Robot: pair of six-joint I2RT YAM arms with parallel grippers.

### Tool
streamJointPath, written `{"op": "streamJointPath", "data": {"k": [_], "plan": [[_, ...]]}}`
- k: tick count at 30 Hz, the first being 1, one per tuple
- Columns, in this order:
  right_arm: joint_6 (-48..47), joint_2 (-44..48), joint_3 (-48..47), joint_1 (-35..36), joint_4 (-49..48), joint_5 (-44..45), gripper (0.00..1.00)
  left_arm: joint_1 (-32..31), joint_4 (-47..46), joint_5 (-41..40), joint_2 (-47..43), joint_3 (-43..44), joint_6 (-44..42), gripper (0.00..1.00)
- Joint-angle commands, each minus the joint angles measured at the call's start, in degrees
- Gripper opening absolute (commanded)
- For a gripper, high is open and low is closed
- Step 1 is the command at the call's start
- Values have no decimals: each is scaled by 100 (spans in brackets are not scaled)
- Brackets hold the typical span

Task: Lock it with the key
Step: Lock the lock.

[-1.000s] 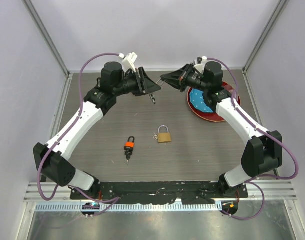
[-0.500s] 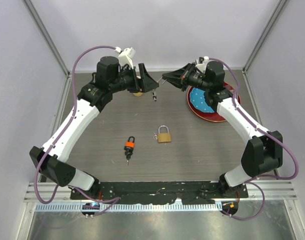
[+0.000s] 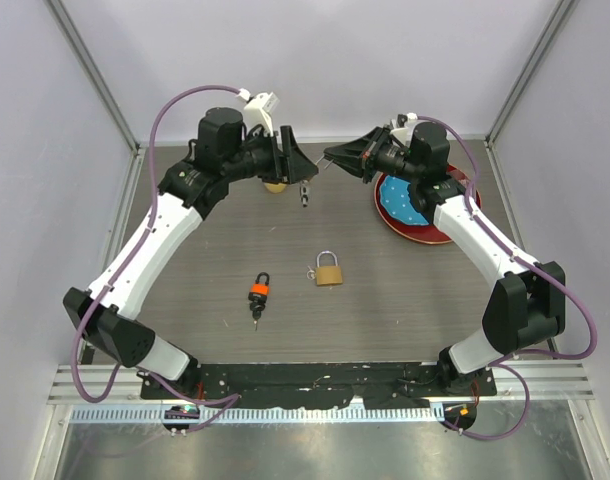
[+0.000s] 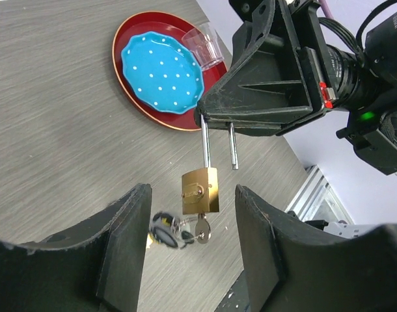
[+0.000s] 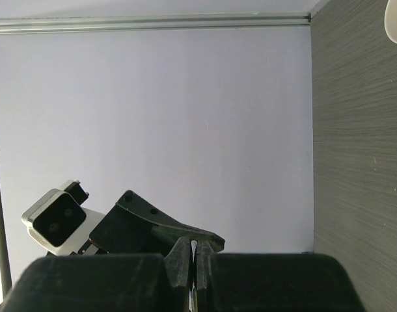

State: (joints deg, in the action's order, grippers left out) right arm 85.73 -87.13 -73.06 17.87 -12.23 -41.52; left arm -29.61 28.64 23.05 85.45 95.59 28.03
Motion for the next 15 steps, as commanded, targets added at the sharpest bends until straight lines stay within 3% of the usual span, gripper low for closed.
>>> {"op": "streamJointPath", "data": {"k": [1, 7, 15], "plan": [[84, 135, -95, -29, -350, -85, 2, -63, -78, 209, 103, 214, -43, 56], [75, 126, -95, -29, -359, -85, 2, -133, -104, 262, 191, 206, 9, 44], [75, 153, -24, -20, -386, -93, 2, -151, -307, 314, 174, 118, 97, 17]]}}
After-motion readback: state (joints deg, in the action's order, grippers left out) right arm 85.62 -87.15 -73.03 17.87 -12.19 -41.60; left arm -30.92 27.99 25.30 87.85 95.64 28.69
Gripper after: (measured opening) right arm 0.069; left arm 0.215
